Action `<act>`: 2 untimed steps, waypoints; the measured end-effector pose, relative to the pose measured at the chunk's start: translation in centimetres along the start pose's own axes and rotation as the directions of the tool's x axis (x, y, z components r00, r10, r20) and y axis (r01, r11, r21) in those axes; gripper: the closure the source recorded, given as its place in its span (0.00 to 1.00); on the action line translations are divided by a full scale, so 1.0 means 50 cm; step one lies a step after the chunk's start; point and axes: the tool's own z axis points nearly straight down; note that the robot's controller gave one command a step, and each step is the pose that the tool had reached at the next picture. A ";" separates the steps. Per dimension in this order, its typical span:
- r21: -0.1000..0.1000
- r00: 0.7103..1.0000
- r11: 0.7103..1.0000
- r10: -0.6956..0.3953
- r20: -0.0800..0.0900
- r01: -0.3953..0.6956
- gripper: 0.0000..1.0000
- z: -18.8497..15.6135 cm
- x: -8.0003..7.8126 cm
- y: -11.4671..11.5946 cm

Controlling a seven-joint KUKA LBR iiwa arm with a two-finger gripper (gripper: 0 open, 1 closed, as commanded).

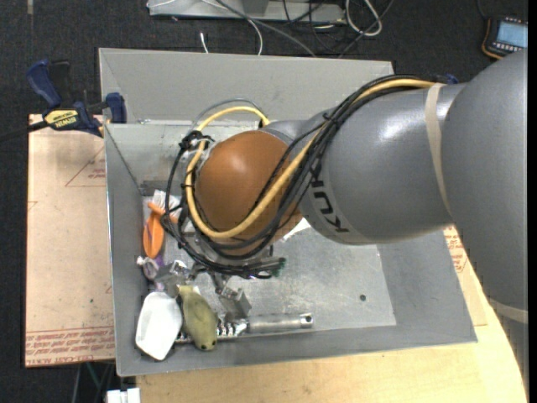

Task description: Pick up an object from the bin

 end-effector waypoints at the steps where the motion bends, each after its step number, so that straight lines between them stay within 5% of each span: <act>1: 0.010 0.992 0.991 0.130 0.005 -0.130 0.00 0.124 0.041 0.009; 2: 0.023 0.794 0.794 -0.608 0.007 0.608 1.00 0.126 -0.034 0.037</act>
Offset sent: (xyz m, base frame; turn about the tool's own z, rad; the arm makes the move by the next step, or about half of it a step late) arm -0.0113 0.0228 -0.0664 -0.6601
